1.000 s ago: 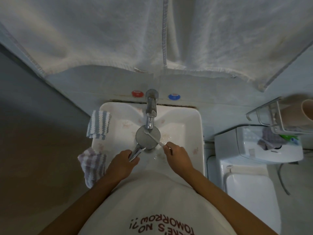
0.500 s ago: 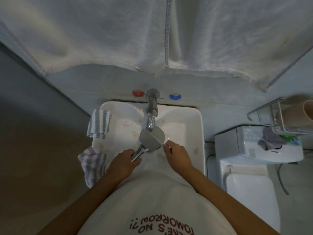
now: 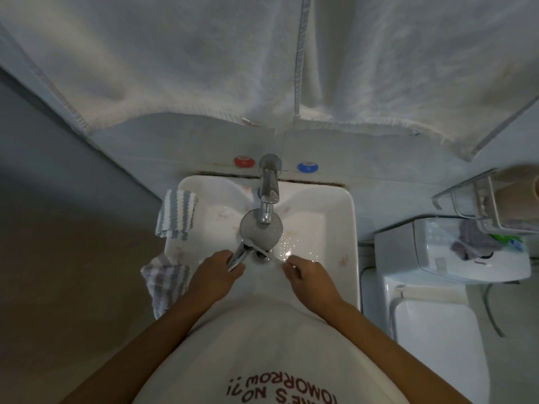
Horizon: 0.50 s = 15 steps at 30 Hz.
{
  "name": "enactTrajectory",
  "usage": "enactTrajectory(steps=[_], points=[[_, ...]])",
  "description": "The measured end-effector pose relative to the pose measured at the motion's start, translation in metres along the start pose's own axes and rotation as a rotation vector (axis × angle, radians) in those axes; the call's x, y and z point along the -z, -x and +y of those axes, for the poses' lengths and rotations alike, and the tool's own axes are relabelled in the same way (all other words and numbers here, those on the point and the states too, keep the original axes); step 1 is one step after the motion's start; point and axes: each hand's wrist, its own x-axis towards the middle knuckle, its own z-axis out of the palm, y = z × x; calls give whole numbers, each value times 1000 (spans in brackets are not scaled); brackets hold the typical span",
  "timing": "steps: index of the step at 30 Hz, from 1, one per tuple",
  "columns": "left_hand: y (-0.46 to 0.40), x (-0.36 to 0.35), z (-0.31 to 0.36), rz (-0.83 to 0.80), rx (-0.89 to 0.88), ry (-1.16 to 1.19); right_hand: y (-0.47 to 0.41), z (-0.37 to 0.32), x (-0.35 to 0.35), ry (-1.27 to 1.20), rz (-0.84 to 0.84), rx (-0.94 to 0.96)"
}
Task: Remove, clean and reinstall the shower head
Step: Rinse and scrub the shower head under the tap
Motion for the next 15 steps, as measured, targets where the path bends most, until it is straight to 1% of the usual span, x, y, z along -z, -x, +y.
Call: enactTrajectory(steps=[4,11,15], points=[[1,-1,4,-31,-41,-52,-13,-13,-3,14,58,-5],[-7,4,11,-37,-35,-76,8,9,3,1,112,-73],[-7,2,19,-46,-57,-94,6,7,2,-6,140,-94]])
